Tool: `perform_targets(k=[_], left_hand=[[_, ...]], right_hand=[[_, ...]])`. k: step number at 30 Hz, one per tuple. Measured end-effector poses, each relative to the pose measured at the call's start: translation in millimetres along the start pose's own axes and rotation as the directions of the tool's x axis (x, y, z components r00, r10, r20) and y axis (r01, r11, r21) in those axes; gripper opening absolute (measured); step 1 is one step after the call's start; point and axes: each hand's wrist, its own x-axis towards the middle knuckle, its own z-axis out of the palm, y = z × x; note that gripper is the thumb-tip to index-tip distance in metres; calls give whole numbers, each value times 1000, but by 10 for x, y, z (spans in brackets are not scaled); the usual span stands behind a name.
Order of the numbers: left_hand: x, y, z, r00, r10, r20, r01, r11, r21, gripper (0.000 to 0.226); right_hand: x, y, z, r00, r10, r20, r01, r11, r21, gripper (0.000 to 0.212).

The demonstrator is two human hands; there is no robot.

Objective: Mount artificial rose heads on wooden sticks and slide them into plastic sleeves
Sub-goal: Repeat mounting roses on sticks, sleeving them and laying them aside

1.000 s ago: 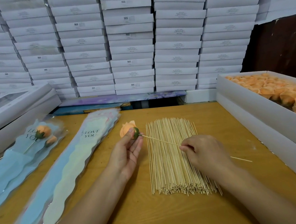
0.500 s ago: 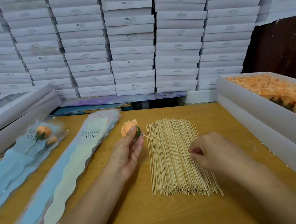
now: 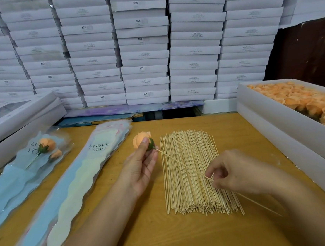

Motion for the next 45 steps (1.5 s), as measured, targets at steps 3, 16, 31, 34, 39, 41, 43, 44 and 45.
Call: perform_targets(k=[3,16,31,34,39,41,43,44,45], left_hand=[[9,9,-7,1000,0,-9,0,1000,-1,41],[-5,56,-43,1000,-20,21,19,998,54,56],[49,11,-103,995,45,-90,-12,942,335,31],[59,12,-99,990,55,-128,-5,932,362,17],[76,205,-107,964,161,-213,-18,836,549,13],[127,387,-167,912,361,-194,-113,676,729,10],[190,593,-262,833,542,-110,-176,448,877,7],[229,694,-323,803,592,-72,-170,343,924,6],[280,795,-395,782,622,-48,-140,250,958,5]], right_hand=[[-25,-7,-23,996,-28,87,26,1000,15,28],[-14,-16,12,967,-82,240,-75,813,578,27],[214,12,248,987,80,143,-162,358,919,26],[252,4,297,983,134,121,-157,299,941,27],[287,41,316,975,210,72,-122,235,964,27],[298,60,310,975,210,67,-114,217,969,27],[306,74,311,976,207,69,-113,211,971,27],[310,81,312,976,207,70,-114,210,971,27],[314,87,315,976,207,71,-115,209,971,27]])
